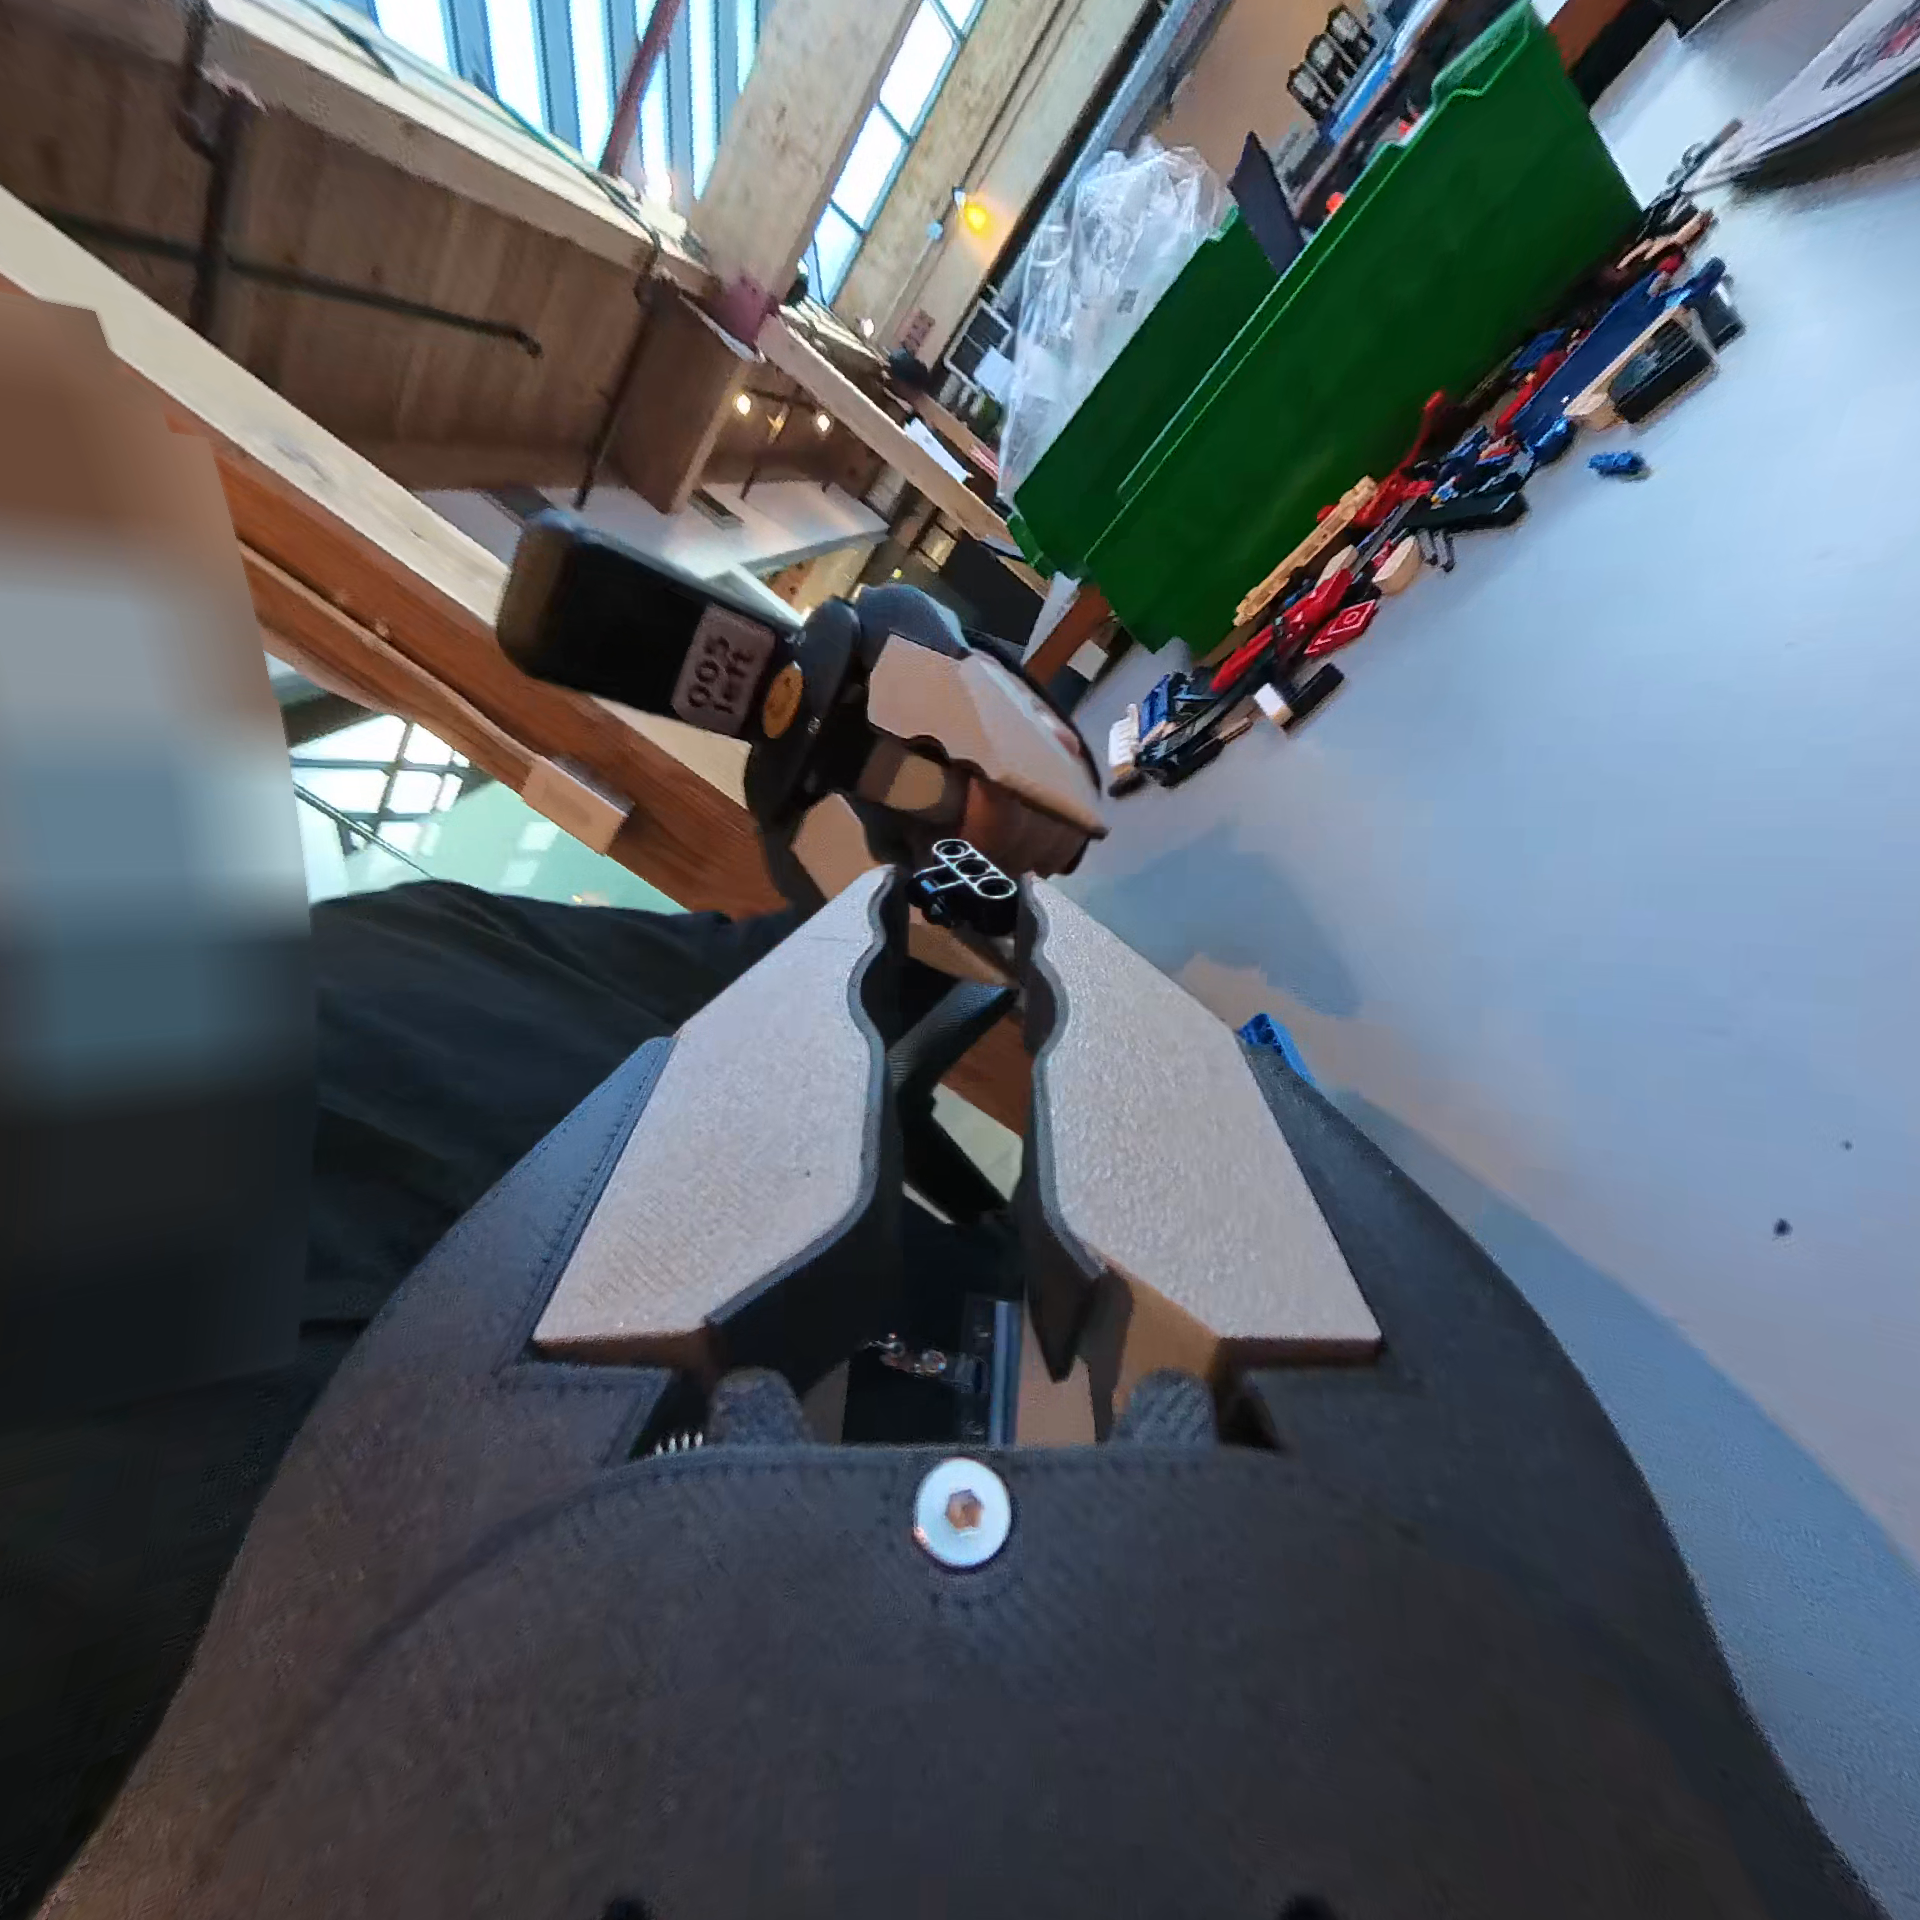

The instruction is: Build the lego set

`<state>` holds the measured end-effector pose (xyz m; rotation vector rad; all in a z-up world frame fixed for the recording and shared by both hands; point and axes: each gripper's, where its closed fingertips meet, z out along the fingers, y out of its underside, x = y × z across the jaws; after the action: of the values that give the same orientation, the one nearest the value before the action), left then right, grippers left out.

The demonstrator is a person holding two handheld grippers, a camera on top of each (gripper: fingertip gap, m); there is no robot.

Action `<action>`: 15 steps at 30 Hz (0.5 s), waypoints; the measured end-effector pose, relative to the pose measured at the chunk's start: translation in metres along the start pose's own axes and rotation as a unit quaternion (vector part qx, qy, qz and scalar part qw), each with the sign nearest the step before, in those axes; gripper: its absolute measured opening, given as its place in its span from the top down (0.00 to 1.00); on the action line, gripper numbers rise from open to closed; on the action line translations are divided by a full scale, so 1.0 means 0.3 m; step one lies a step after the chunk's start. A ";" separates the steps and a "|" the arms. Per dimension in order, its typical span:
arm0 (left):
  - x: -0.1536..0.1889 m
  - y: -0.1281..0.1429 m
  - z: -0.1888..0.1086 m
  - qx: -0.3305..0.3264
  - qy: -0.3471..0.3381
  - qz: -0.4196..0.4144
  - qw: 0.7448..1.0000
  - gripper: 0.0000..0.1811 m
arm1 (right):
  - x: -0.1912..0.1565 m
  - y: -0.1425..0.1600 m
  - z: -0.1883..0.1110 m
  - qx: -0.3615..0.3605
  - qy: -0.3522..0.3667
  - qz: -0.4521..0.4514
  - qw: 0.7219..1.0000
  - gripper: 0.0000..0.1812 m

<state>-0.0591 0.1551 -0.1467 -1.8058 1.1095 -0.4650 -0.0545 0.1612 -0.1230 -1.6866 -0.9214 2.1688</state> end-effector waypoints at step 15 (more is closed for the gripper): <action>0.044 0.016 0.034 0.026 0.001 -0.115 0.993 0.99 | 0.021 0.060 0.053 -0.068 0.110 -0.193 0.973 0.91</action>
<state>-0.0476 0.1484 -0.1577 -1.8953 0.8854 -0.6259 -0.0680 0.1455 -0.1367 -1.6028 -1.2353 1.6661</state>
